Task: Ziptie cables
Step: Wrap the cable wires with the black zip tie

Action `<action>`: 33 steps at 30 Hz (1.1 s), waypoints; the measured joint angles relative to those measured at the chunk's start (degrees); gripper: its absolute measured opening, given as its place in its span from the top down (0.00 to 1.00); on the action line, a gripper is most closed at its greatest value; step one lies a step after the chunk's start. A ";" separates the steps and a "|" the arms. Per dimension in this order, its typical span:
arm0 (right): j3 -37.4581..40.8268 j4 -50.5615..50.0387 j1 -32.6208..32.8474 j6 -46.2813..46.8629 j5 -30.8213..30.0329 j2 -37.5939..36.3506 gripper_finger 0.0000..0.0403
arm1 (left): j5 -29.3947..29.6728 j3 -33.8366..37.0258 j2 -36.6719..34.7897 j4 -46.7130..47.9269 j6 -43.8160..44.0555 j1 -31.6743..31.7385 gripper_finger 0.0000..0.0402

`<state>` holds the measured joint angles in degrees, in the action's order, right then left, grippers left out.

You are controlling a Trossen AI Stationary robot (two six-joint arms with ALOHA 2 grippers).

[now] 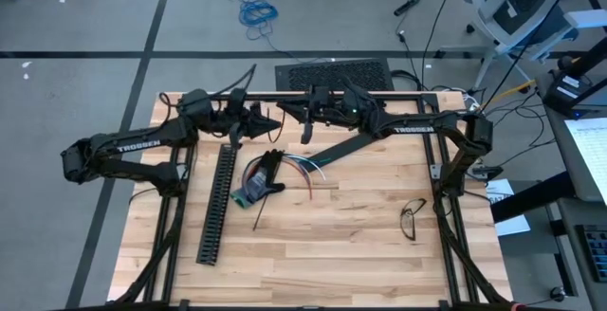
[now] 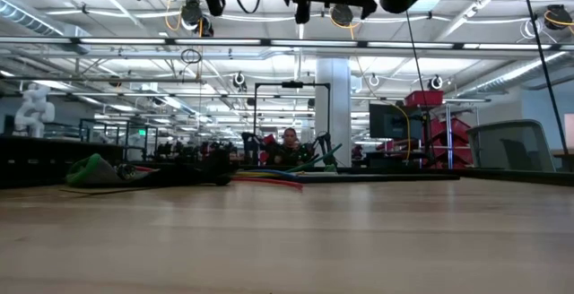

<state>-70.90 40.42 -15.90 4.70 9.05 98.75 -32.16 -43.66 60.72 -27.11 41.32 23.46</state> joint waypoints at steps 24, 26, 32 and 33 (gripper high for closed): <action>-7.60 -10.15 -0.66 -7.33 6.35 3.25 1.00 | -5.80 0.00 2.44 -1.42 18.22 2.38 1.00; -7.60 -10.30 -0.69 -7.31 6.32 3.25 1.00 | -5.79 0.00 2.44 -1.44 19.37 2.40 1.00; -7.60 -10.20 -0.59 -7.35 7.01 3.25 1.00 | -5.78 0.00 2.44 -1.52 19.67 2.40 1.00; -7.60 -10.20 -0.61 -7.36 7.84 3.25 1.00 | -5.78 0.00 2.44 -1.52 19.79 2.39 1.00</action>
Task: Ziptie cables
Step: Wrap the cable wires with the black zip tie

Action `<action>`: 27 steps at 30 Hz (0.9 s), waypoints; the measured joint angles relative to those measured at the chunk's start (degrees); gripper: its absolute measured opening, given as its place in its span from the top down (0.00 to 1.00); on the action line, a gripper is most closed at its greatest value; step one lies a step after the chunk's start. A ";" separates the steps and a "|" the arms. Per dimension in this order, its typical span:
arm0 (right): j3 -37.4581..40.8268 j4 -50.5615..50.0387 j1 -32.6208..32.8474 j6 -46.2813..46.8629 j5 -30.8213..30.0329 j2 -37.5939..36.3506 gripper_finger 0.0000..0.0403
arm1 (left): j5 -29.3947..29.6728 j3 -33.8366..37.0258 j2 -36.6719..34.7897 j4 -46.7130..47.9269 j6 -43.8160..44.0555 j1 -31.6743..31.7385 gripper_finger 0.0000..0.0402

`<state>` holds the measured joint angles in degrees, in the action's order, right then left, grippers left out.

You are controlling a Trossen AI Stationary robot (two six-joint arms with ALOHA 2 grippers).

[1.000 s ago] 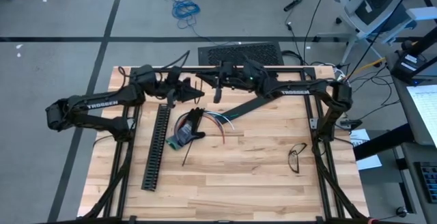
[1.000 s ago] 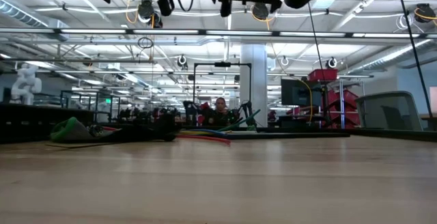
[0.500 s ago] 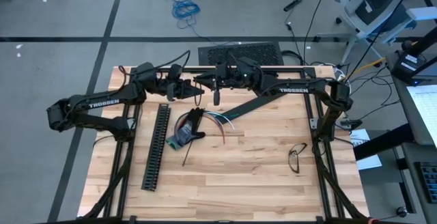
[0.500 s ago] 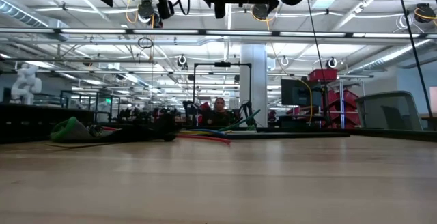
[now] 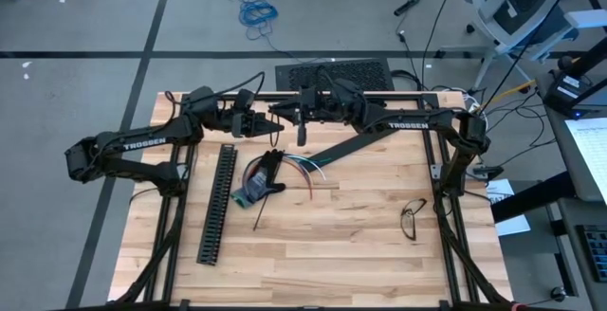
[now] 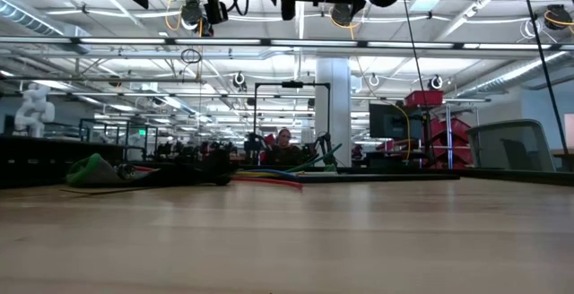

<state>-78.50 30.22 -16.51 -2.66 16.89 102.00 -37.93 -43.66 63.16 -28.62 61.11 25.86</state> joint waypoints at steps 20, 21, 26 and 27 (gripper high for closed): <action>0.02 -0.02 0.13 -4.02 1.03 0.00 1.00 | 0.55 0.00 0.00 0.22 2.09 -0.01 1.00; 0.02 -0.02 0.13 -4.05 1.02 0.00 1.00 | 0.61 0.00 -0.01 0.20 2.17 0.01 1.00; 0.02 -0.04 0.29 -4.28 1.02 0.01 1.00 | 1.08 0.00 -0.01 0.20 3.05 -0.01 1.00; 0.02 -0.07 0.36 -4.41 1.02 0.00 1.00 | 1.13 0.00 0.00 0.18 3.05 0.01 1.00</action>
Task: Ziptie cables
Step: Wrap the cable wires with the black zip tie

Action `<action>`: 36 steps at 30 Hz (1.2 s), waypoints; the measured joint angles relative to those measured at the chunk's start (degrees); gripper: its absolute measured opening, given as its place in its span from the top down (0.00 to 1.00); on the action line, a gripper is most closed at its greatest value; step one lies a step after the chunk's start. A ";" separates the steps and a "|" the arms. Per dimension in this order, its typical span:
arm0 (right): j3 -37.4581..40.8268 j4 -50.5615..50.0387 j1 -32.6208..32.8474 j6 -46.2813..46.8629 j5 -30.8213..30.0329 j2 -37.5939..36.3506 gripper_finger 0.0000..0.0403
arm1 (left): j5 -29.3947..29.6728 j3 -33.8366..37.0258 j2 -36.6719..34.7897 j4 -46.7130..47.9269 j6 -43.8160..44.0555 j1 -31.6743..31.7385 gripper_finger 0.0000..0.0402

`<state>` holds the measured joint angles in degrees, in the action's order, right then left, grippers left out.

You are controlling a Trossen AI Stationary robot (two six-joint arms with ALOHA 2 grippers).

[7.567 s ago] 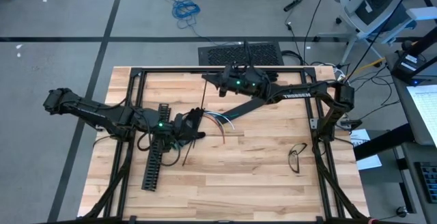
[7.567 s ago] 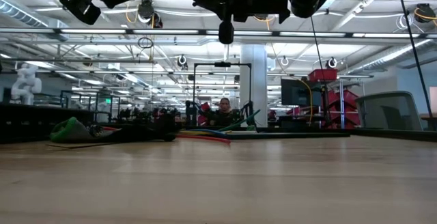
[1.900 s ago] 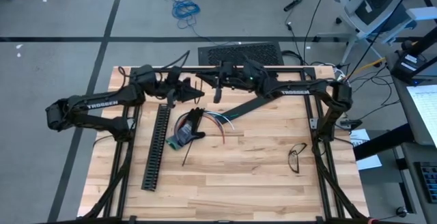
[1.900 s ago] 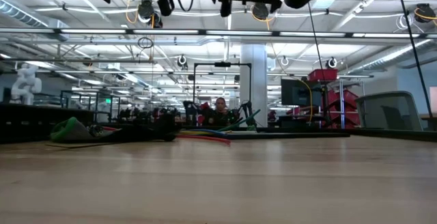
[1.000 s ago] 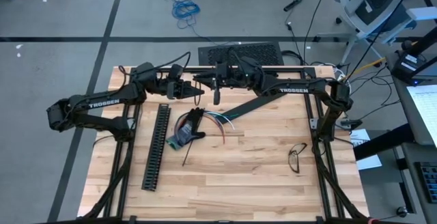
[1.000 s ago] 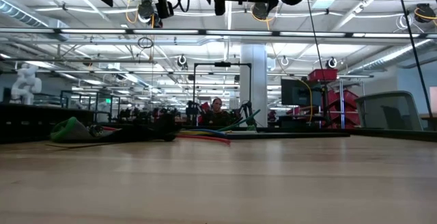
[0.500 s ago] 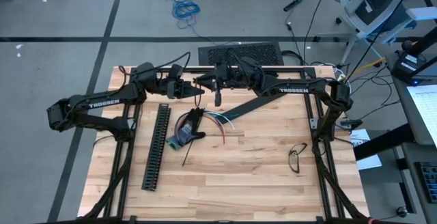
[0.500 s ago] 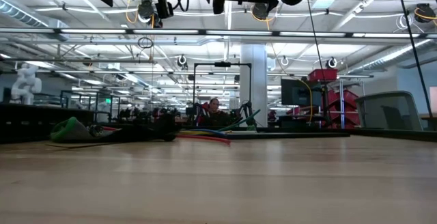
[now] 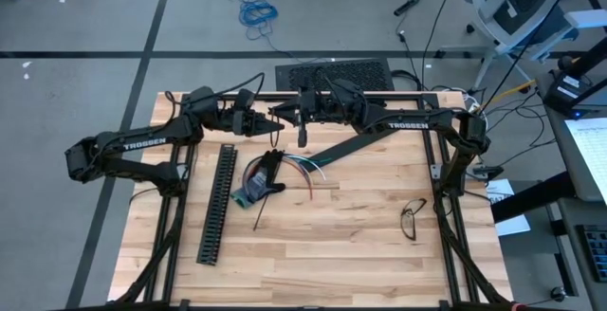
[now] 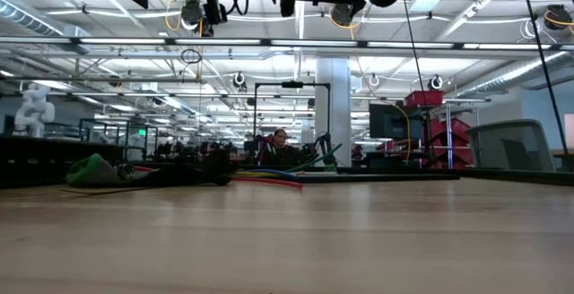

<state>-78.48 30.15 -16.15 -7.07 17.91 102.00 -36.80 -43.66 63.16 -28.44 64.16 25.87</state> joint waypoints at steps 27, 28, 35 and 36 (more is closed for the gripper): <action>0.00 -1.86 0.78 -3.06 -0.44 0.02 1.00 | 4.31 0.00 -0.02 -0.35 -0.39 1.53 1.00; 0.00 -1.91 0.77 -3.08 -0.35 0.00 1.00 | 4.34 0.00 -0.02 -0.62 -0.42 1.65 1.00; 0.00 -1.84 0.77 -3.08 0.46 0.02 1.00 | 3.90 0.00 -0.02 -0.97 -2.49 1.70 1.00; 0.02 -1.83 0.77 -3.08 0.46 0.02 1.00 | 3.90 0.00 -0.02 -0.97 -3.51 1.70 1.00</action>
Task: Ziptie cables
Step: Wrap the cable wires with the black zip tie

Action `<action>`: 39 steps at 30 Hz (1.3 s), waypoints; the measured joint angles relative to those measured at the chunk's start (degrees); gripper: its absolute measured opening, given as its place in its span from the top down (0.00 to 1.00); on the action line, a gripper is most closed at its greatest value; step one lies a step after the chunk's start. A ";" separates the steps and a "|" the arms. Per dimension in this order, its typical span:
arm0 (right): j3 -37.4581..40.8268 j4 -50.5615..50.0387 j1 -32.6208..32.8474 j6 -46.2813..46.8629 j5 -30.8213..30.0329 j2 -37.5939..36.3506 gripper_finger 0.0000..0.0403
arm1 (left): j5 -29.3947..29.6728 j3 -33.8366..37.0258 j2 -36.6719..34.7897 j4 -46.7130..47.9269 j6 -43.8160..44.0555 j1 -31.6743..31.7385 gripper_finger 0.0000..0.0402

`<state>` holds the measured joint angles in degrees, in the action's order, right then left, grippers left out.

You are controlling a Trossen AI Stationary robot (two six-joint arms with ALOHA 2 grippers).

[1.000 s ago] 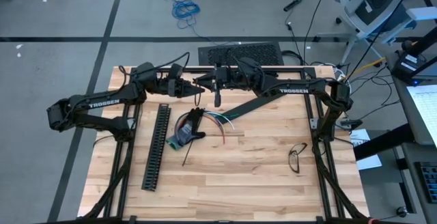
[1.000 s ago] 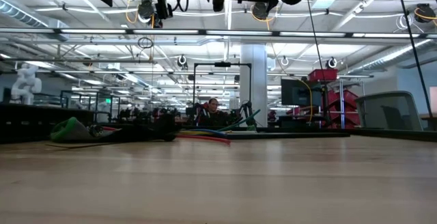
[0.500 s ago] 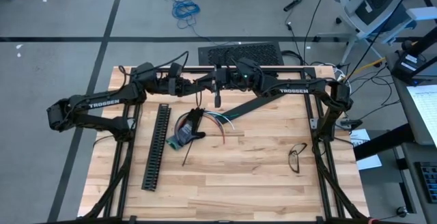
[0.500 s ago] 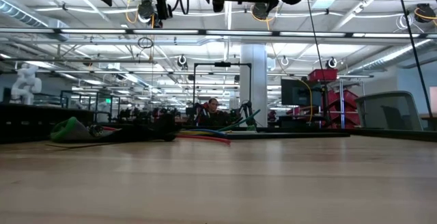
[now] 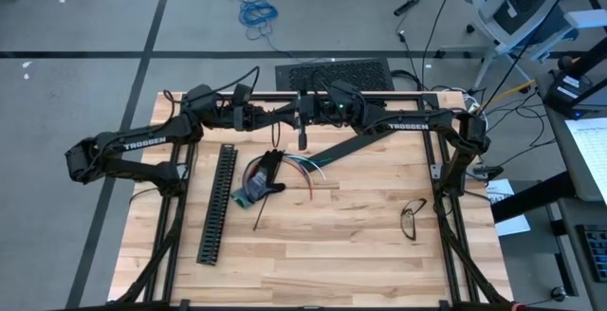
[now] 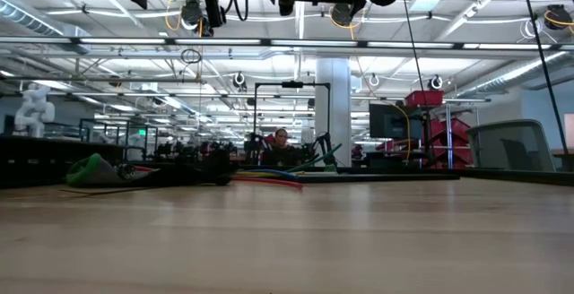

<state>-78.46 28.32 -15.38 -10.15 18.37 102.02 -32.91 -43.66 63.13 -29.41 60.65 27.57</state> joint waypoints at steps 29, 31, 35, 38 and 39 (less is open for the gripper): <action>0.07 -0.18 -0.09 0.33 -0.20 0.07 1.00 | -1.36 -0.04 -0.09 -0.33 -1.28 0.17 0.65; 0.07 -0.18 -0.09 0.42 -0.20 0.07 1.00 | -1.43 -0.04 -0.09 -0.30 -1.48 0.17 0.65; 0.07 -0.01 -0.24 0.43 -0.12 0.07 1.00 | -1.62 -0.04 -0.07 -0.28 -1.43 0.17 0.65; 0.07 0.34 -0.48 0.44 0.09 0.11 1.00 | -1.60 -0.04 0.00 -0.29 -1.43 0.15 0.65; 0.07 0.64 -0.48 0.44 0.11 0.11 1.00 | -1.60 -0.05 0.00 -0.30 -1.45 0.00 0.65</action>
<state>-78.39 28.96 -15.86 -9.71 18.48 102.13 -34.50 -43.71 63.13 -29.71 59.20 27.57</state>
